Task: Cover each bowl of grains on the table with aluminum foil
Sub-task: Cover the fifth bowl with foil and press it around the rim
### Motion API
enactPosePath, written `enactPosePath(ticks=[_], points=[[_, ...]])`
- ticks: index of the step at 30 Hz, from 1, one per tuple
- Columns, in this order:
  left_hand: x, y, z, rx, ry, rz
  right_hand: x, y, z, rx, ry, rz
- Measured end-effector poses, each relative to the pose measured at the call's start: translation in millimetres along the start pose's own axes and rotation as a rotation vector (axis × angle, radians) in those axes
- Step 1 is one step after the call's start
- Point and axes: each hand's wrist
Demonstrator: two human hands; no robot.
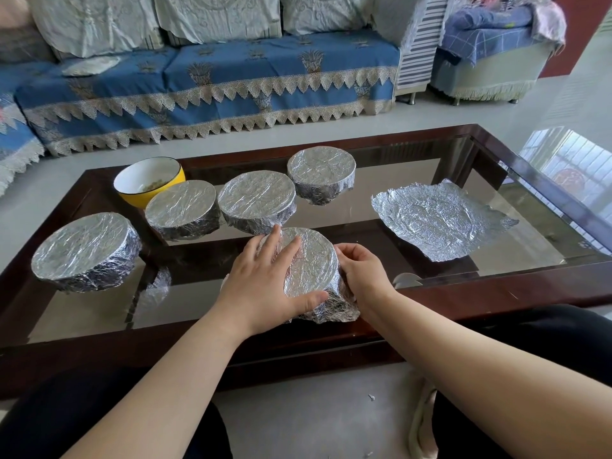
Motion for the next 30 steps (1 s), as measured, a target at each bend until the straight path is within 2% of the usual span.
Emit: enactPosePath(ticks=[6, 10, 13, 16, 18, 26, 30], points=[[1, -3, -2, 0.003, 0.004, 0.021, 4, 1, 2, -0.120, 0.062, 0.077], [1, -5, 2, 0.002, 0.040, 0.056, 0, 5, -5, -0.099, 0.090, 0.133], [0, -6, 8, -0.001, 0.097, 0.072, -3, 10, -7, -0.183, 0.186, 0.132], [-2, -7, 15, 0.004, 0.154, 0.088, -9, 13, -2, -0.336, 0.283, 0.033], [-2, -6, 17, -0.003, 0.167, 0.083, -13, 15, 1, -0.291, 0.282, -0.077], [-3, -4, 17, -0.004, 0.172, 0.067, -6, 31, 0, -0.105, 0.099, -0.362], [-3, -4, 17, -0.003, 0.173, 0.070, -4, 30, -3, 0.058, -0.022, -0.424]])
Point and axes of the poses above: each hand's wrist, its own x-axis towards the middle knuckle, its own y-axis out of the back of the hand, z = x × y, and after that the axes turned 9 degrees about -x, right-handed
